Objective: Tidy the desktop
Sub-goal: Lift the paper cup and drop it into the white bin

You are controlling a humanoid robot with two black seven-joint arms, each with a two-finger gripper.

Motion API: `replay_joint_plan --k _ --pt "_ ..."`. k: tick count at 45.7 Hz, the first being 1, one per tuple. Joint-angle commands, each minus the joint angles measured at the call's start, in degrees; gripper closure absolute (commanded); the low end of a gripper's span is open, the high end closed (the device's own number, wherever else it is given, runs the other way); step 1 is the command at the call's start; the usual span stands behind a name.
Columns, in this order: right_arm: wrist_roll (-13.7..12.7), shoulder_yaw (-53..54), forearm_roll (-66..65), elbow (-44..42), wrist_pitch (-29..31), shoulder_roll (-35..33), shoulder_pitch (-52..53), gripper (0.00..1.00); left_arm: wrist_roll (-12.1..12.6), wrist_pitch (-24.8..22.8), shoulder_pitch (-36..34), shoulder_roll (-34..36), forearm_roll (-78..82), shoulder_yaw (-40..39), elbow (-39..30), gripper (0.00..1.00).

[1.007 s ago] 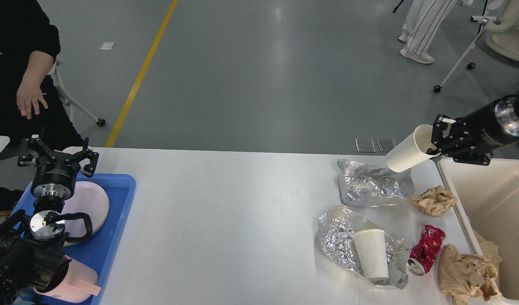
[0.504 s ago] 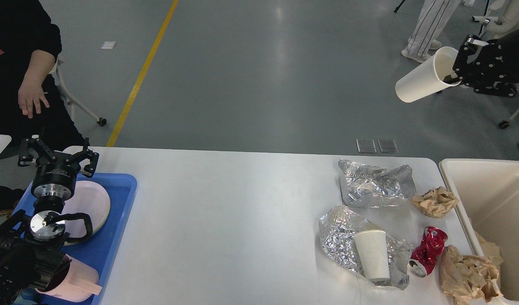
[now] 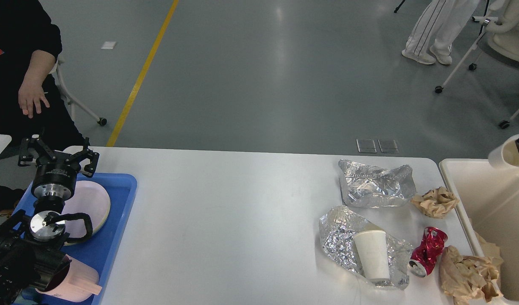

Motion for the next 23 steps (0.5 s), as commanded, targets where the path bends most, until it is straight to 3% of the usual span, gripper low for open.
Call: replay_joint_plan --k 1,5,6,9,10,23 --pt "0.0 2.58 -0.05 -4.49 -5.05 1.33 -11.89 1.0 0.0 -0.02 0.02 0.02 0.0 0.0 0.01 0.04" --pt "0.0 5.04 -0.05 -8.54 -5.14 3.35 -16.82 1.0 0.0 -0.02 0.02 0.02 0.0 0.0 0.01 0.04" --pt "0.0 5.49 -0.05 -9.5 -5.23 3.62 -17.7 0.86 0.0 -0.02 0.02 0.02 0.0 0.0 0.01 0.04" --pt "0.08 7.33 -0.05 -12.67 -6.02 3.8 -19.55 0.1 0.0 -0.02 -0.07 0.02 0.0 0.0 0.01 0.04" --pt "0.08 8.21 -0.05 -13.9 -6.02 3.8 -19.9 0.0 0.0 -0.02 0.02 0.02 0.0 0.0 0.01 0.04" --pt "0.08 13.49 0.03 -14.61 -5.23 4.15 -23.78 0.0 0.0 -0.02 0.02 0.02 0.0 0.0 0.01 0.04"
